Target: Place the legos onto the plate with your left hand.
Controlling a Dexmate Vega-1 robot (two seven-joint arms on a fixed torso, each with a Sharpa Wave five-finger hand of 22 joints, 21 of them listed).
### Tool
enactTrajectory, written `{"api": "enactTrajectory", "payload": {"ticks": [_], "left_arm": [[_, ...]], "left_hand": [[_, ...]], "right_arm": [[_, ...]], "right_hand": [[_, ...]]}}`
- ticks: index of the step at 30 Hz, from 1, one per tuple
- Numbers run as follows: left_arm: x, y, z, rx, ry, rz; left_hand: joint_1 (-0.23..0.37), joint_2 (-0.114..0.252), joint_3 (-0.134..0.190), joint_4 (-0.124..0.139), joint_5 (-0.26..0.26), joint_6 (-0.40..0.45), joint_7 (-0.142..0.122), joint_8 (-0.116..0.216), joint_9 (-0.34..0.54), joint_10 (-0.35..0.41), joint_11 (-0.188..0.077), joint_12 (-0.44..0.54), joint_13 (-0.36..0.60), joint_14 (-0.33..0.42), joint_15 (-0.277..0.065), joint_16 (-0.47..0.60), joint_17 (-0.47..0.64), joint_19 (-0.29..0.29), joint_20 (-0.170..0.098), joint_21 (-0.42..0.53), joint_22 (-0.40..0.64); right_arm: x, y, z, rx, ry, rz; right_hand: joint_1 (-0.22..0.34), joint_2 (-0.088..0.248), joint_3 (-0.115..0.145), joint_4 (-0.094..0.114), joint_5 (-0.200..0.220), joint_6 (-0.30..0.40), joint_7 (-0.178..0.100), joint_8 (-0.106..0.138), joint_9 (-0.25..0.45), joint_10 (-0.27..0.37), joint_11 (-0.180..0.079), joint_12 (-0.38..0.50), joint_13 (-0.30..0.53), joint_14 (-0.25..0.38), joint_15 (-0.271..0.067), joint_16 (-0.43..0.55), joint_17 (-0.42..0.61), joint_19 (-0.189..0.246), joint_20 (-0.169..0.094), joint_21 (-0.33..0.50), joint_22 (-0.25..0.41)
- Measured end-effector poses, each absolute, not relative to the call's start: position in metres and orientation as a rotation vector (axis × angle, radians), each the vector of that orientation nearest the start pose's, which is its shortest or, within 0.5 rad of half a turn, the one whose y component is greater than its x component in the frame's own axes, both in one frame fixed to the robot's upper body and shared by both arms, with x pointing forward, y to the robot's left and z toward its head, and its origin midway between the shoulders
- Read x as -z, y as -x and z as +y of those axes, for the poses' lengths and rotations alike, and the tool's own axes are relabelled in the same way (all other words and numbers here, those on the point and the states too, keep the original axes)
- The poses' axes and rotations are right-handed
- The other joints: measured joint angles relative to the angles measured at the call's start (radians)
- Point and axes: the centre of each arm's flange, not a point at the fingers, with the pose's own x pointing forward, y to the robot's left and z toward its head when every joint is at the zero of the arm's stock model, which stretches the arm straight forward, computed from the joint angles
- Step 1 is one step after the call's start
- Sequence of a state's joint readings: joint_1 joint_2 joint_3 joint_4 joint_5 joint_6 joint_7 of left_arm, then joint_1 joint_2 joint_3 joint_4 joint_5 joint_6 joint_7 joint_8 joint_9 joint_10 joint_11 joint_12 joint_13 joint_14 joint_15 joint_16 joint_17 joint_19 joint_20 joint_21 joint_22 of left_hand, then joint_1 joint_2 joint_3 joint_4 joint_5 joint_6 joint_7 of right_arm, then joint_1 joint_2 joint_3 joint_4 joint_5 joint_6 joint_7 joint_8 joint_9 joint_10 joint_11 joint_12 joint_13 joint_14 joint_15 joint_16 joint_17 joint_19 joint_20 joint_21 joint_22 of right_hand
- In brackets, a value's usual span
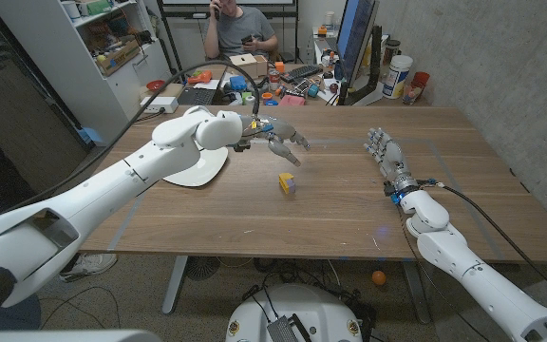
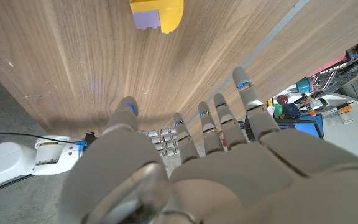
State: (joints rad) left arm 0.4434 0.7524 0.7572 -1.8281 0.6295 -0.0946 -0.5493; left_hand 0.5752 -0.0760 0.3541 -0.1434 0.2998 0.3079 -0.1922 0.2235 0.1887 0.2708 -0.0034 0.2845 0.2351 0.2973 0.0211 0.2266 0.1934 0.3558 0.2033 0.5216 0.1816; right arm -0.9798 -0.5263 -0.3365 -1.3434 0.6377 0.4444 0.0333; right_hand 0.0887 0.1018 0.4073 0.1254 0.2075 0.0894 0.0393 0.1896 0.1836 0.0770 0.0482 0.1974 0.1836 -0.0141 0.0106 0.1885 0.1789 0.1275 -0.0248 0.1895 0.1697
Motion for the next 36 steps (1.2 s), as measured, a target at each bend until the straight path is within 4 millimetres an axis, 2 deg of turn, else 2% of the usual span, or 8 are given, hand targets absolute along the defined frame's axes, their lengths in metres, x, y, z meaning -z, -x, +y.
{"api": "enactTrajectory", "payload": {"ticks": [12,14,26,36], "left_arm": [[-0.079,-0.573,0.100,0.515,-1.876,-0.717],[-0.077,-0.575,0.098,0.521,-1.882,-0.715],[-0.063,-0.583,0.089,0.565,-1.919,-0.679],[-0.050,-0.588,0.089,0.598,-1.946,-0.622]], "left_hand": [[0.023,0.010,0.000,0.000,0.004,0.005,0.005,0.000,0.000,0.004,-0.004,0.000,0.005,0.005,-0.005,0.000,0.000,0.007,-0.007,-0.004,0.000],[0.023,0.010,0.000,0.000,0.004,0.005,0.005,0.000,0.000,0.004,-0.004,0.000,0.005,0.005,-0.005,0.000,0.000,0.012,-0.001,-0.004,0.000],[0.048,0.012,0.000,0.000,0.004,0.005,0.005,-0.008,0.000,0.004,-0.004,-0.001,0.009,0.010,0.000,0.000,0.000,0.053,-0.007,-0.004,0.000],[0.052,0.016,0.000,0.000,0.004,0.005,0.005,-0.015,0.000,-0.007,0.007,-0.008,0.014,0.010,0.000,-0.005,0.000,0.066,-0.005,-0.004,0.000]], "right_arm": [[0.071,-0.627,-0.302,-0.192,-0.054,-0.653],[0.071,-0.628,-0.302,-0.191,-0.056,-0.651],[0.074,-0.630,-0.304,-0.187,-0.068,-0.649],[0.075,-0.632,-0.306,-0.185,-0.073,-0.650]], "right_hand": [[0.000,0.000,0.000,0.000,0.000,0.000,0.000,0.000,0.000,0.000,0.000,0.000,0.000,0.000,0.000,0.000,0.000,0.000,0.000,0.000,0.000],[0.000,0.000,0.000,0.000,0.000,0.000,0.000,0.000,0.000,0.000,0.000,0.000,0.000,0.000,0.000,0.000,0.000,0.000,0.000,0.000,0.000],[0.000,0.000,0.000,0.000,0.000,0.000,0.000,0.000,0.000,0.000,0.000,0.000,0.000,0.000,0.000,0.000,0.000,0.000,0.000,0.000,0.000],[0.000,0.000,0.000,0.000,0.000,0.000,0.000,0.000,0.000,0.000,0.000,0.000,0.000,0.000,0.000,0.000,0.000,0.000,0.000,0.000,0.000]]}}
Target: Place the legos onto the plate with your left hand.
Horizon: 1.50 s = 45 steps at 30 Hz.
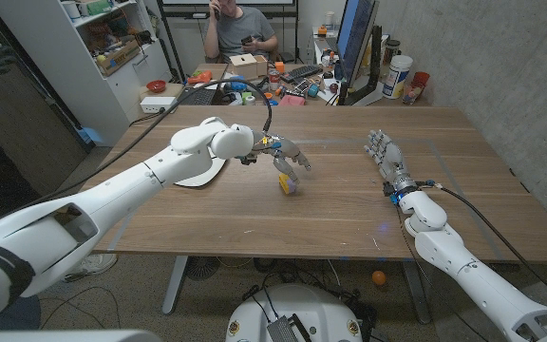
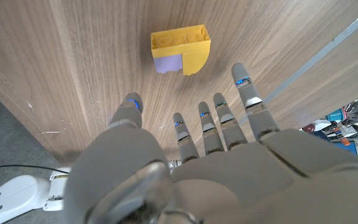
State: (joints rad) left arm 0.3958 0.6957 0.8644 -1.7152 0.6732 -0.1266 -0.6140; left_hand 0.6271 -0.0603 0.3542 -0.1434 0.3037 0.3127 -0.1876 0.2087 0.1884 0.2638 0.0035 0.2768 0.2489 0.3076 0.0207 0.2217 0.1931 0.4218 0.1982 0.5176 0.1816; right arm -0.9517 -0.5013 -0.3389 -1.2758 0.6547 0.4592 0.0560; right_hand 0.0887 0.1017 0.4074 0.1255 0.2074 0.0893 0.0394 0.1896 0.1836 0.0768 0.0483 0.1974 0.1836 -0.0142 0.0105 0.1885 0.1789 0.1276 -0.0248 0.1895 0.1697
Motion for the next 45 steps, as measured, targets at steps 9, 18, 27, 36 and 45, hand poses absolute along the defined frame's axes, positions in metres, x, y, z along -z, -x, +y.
{"api": "enactTrajectory", "payload": {"ticks": [9,18,27,36,45], "left_arm": [[-0.044,-0.590,0.088,0.614,-1.957,-0.600],[-0.037,-0.592,0.090,0.621,-1.988,-0.544],[-0.030,-0.595,0.091,0.581,-1.992,-0.558],[-0.024,-0.601,0.093,0.556,-1.991,-0.555],[-0.019,-0.607,0.091,0.582,-2.010,-0.522]], "left_hand": [[0.020,-0.002,0.000,0.000,0.000,-0.010,0.010,0.000,0.000,-0.009,0.002,0.000,0.005,0.000,0.000,-0.004,0.000,0.016,0.003,0.000,0.000],[0.027,0.000,0.000,0.000,0.000,0.000,0.016,0.000,0.000,-0.009,0.002,0.000,0.009,0.000,0.000,-0.004,0.005,0.025,-0.003,0.000,0.000],[0.053,0.000,-0.003,-0.003,0.000,0.050,0.021,0.007,0.000,0.022,-0.007,0.012,0.019,0.048,-0.013,0.005,0.005,0.071,-0.014,0.004,0.000],[0.082,0.003,-0.003,-0.003,0.000,0.050,0.022,0.007,0.005,0.012,-0.009,0.012,0.023,0.043,-0.007,0.000,0.005,0.089,-0.018,0.004,0.000],[0.167,-0.005,-0.003,-0.023,-0.005,-0.012,0.050,-0.016,0.005,-0.006,0.009,0.008,0.036,0.046,-0.004,-0.004,0.004,0.134,-0.041,0.008,0.000]], "right_arm": [[0.075,-0.632,-0.306,-0.188,-0.074,-0.650],[0.074,-0.632,-0.307,-0.187,-0.076,-0.654],[0.075,-0.632,-0.308,-0.184,-0.078,-0.654],[0.076,-0.632,-0.310,-0.178,-0.079,-0.653],[0.076,-0.633,-0.313,-0.169,-0.080,-0.652]], "right_hand": [[0.000,0.000,0.000,0.000,0.000,0.000,0.000,0.000,0.000,0.000,0.000,0.000,0.000,0.006,0.006,0.000,0.000,0.000,0.000,0.000,0.000],[0.000,0.000,0.000,0.000,0.000,0.006,0.004,0.000,0.000,0.004,-0.004,0.000,0.000,0.006,0.006,0.000,0.000,0.000,0.000,0.000,0.000],[0.000,0.000,0.000,0.000,0.000,0.009,0.002,0.000,0.000,0.004,-0.004,0.000,0.000,0.011,0.011,0.000,0.000,0.000,0.000,0.000,0.000],[0.000,0.000,0.000,0.000,0.000,0.009,0.002,0.000,0.000,0.004,-0.004,0.000,0.000,0.013,0.013,0.000,0.000,0.000,0.014,0.000,0.000],[0.000,0.000,0.000,0.000,0.000,0.009,0.002,0.000,0.000,0.004,-0.004,0.000,0.000,0.013,0.013,0.000,0.000,0.000,0.014,0.000,0.000]]}}
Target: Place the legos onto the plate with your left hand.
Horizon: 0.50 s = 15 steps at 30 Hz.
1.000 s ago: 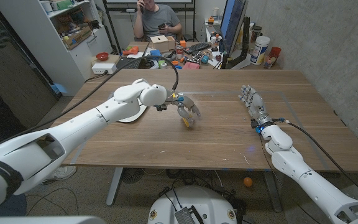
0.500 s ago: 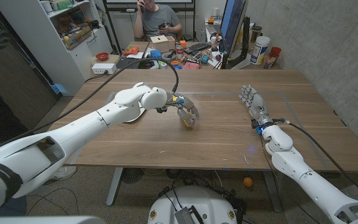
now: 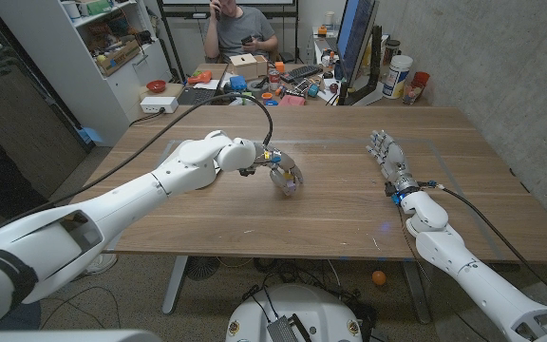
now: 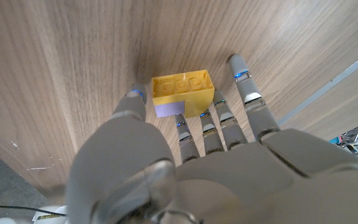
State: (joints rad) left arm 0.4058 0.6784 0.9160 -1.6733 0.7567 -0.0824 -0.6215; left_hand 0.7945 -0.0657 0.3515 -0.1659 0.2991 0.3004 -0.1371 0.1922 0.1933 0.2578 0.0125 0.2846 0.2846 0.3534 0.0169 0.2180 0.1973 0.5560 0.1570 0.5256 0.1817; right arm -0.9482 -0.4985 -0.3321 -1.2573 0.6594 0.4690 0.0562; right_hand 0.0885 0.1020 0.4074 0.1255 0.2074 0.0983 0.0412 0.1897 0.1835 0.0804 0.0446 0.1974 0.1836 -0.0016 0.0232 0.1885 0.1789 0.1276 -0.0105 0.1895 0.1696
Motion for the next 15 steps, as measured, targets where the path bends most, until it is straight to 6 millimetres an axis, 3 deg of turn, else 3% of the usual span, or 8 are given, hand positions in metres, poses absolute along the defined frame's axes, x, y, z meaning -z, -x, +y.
{"api": "enactTrajectory", "payload": {"ticks": [10,15], "left_arm": [[-0.0218,-0.6097,0.0870,0.607,-2.037,-0.514],[-0.0219,-0.6115,0.0858,0.607,-2.044,-0.523]], "left_hand": [[0.176,0.077,0.033,-0.012,-0.016,-0.019,0.019,0.001,0.000,-0.007,0.003,0.000,0.015,-0.004,0.003,0.000,0.005,0.029,-0.051,0.000,0.002],[0.284,0.119,0.039,-0.011,-0.060,0.061,0.067,0.032,-0.001,0.064,-0.005,0.023,0.027,0.070,-0.049,0.040,0.009,0.093,-0.123,0.027,0.002]], "right_arm": [[0.0761,-0.6349,-0.3152,-0.154,-0.089,-0.651],[0.0759,-0.6364,-0.3162,-0.149,-0.092,-0.650]], "right_hand": [[-0.013,-0.001,-0.003,0.003,0.000,0.000,0.000,0.000,0.000,0.007,-0.003,0.000,0.000,0.000,0.000,0.000,0.000,0.000,0.000,0.000,0.000],[-0.013,-0.001,-0.003,0.003,0.000,0.000,0.000,0.000,0.000,0.007,-0.003,0.000,0.000,0.004,0.004,0.000,0.000,0.000,0.000,0.000,0.000]]}}
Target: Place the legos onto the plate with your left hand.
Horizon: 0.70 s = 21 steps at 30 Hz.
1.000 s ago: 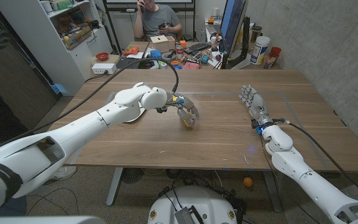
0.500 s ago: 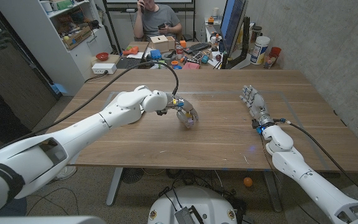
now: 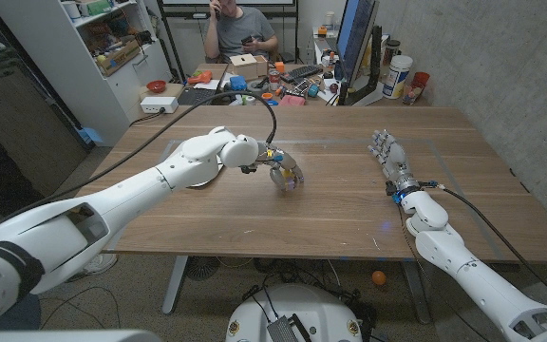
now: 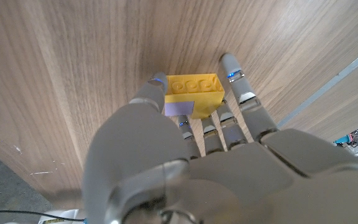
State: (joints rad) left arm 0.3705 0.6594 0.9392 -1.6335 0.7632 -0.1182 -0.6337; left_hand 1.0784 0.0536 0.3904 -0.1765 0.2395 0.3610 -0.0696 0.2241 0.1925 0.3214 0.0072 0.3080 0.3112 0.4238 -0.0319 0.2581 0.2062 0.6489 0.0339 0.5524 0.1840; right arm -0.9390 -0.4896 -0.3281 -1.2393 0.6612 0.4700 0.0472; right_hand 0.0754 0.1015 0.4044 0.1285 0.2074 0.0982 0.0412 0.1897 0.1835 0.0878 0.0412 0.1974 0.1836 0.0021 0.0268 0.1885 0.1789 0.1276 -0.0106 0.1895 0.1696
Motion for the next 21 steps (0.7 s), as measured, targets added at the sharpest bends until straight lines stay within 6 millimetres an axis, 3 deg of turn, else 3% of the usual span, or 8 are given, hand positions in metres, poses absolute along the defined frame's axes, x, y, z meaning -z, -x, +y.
{"api": "enactTrajectory", "payload": {"ticks": [4,6,8,13,16,21], "left_arm": [[-0.0222,-0.6125,0.0833,0.593,-2.044,-0.552],[-0.0220,-0.6131,0.0833,0.585,-2.044,-0.560],[-0.0222,-0.6134,0.0830,0.574,-2.045,-0.573],[-0.0214,-0.6148,0.0827,0.537,-2.046,-0.606],[-0.0211,-0.6156,0.0830,0.516,-2.045,-0.619],[-0.0216,-0.6167,0.0833,0.486,-2.041,-0.638]], "left_hand": [[0.072,0.035,-0.003,0.003,-0.031,0.142,0.046,0.037,-0.001,0.107,-0.027,0.041,0.015,0.106,-0.019,0.065,0.033,0.045,-0.058,0.026,0.000],[0.094,0.039,-0.007,0.007,-0.040,0.196,0.057,0.047,-0.001,0.162,-0.047,0.058,0.021,0.165,-0.020,0.098,0.046,0.073,-0.087,0.041,0.000],[0.117,0.038,-0.008,0.007,-0.050,0.254,0.060,0.057,-0.001,0.200,-0.043,0.091,0.033,0.230,-0.023,0.137,0.071,0.101,-0.108,0.064,0.000],[0.165,0.010,-0.037,0.001,-0.060,0.367,0.046,0.062,0.000,0.245,0.002,0.190,0.068,0.335,-0.018,0.238,0.180,0.146,-0.123,0.126,0.009],[0.185,-0.009,-0.052,0.001,-0.062,0.416,0.037,0.070,0.012,0.280,0.001,0.236,0.122,0.379,-0.028,0.281,0.242,0.157,-0.126,0.161,0.017],[0.198,-0.023,-0.065,0.002,-0.065,0.453,0.018,0.070,0.023,0.316,0.002,0.279,0.133,0.403,-0.040,0.312,0.295,0.166,-0.132,0.199,0.023]], "right_arm": [[0.0749,-0.6383,-0.3174,-0.145,-0.093,-0.649],[0.0743,-0.6389,-0.3176,-0.144,-0.094,-0.649],[0.0740,-0.6397,-0.3180,-0.144,-0.094,-0.649],[0.0726,-0.6422,-0.3189,-0.142,-0.093,-0.648],[0.0722,-0.6436,-0.3189,-0.142,-0.091,-0.646],[0.0712,-0.6460,-0.3192,-0.141,-0.088,-0.645]], "right_hand": [[0.000,0.000,-0.004,0.004,0.000,0.000,0.000,0.000,0.000,0.000,0.000,0.000,0.000,0.000,0.000,0.000,0.000,0.000,0.000,0.000,0.000],[0.000,0.000,-0.004,0.004,0.000,0.000,0.000,0.000,0.000,0.005,0.005,0.000,0.000,0.003,0.003,0.000,0.000,0.000,0.000,0.000,0.000],[0.000,0.000,-0.004,0.004,0.000,0.000,0.000,0.000,0.000,0.005,0.005,0.000,0.000,0.003,0.003,0.000,0.000,0.000,0.000,0.000,0.000],[-0.004,-0.004,-0.004,0.004,0.000,0.006,-0.006,0.000,0.000,0.005,0.005,0.000,0.000,0.003,0.003,0.000,0.000,0.004,0.003,0.000,0.000],[-0.004,-0.004,-0.004,0.004,0.000,0.006,-0.006,0.000,0.000,0.005,0.005,0.000,0.000,0.003,0.003,0.000,0.000,0.004,0.004,0.000,0.000],[-0.004,-0.004,-0.004,0.004,0.000,0.006,-0.006,0.000,0.000,0.005,0.005,0.000,0.000,0.003,0.003,0.000,0.000,0.004,0.004,0.000,0.000]]}}
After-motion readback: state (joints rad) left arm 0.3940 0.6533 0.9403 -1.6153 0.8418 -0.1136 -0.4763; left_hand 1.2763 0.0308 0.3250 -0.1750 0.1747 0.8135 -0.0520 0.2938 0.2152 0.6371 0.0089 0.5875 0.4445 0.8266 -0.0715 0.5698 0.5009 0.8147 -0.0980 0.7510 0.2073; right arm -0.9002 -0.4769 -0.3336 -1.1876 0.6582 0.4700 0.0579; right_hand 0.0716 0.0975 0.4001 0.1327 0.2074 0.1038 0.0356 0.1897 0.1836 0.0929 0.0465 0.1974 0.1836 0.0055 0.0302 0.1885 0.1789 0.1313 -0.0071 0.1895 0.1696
